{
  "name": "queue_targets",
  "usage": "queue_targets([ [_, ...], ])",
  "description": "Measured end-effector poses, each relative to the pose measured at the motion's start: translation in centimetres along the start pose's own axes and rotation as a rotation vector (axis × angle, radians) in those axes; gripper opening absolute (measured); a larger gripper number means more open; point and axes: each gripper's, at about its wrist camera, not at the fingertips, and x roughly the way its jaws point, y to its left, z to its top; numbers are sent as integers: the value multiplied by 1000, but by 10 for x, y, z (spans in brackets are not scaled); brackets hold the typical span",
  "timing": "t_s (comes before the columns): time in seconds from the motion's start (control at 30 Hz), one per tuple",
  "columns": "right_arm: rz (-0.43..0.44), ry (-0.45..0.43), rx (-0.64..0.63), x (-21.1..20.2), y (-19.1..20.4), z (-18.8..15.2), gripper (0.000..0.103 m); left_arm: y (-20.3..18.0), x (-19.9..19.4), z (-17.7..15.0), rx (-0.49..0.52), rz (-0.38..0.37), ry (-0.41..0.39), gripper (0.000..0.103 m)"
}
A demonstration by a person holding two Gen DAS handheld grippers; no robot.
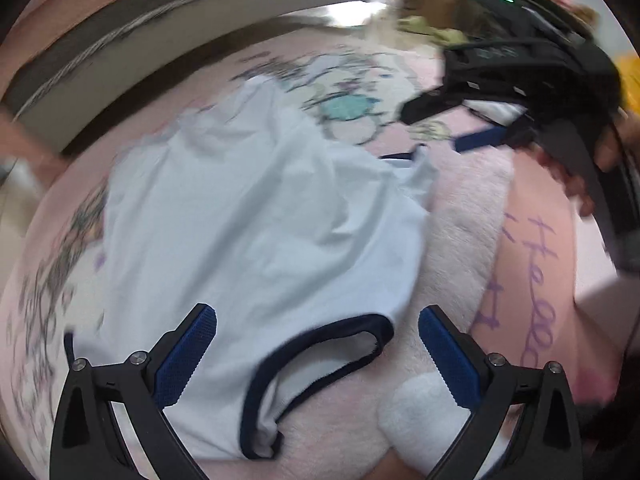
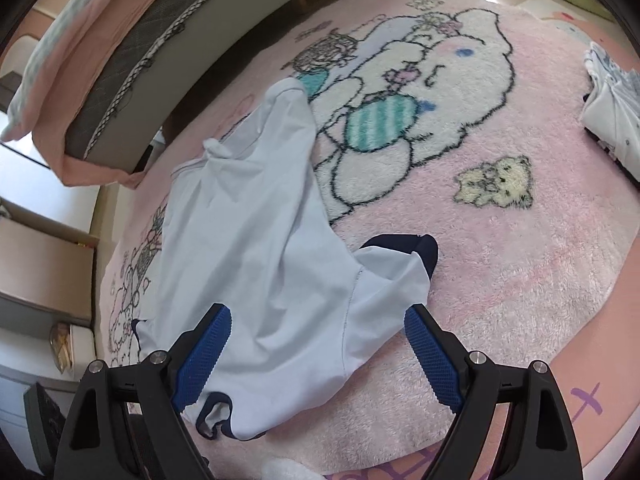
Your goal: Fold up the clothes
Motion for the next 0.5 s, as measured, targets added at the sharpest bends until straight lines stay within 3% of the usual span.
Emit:
queue_targets([
  [0.07, 4, 5, 13, 2, -2, 0, 89, 10, 6, -8, -217, -11, 55, 103],
  [0.23, 1, 7, 6, 2, -1, 3, 89, 12, 17, -35, -495, -116, 37, 103],
  [0.37, -26, 24, 9, 2, -5, 8, 89, -2, 19, -44, -456, -110, -12, 103],
  [0.5, -1, 29, 94, 3, -22, 16, 89, -6, 18, -44, -379, -84, -87, 103],
])
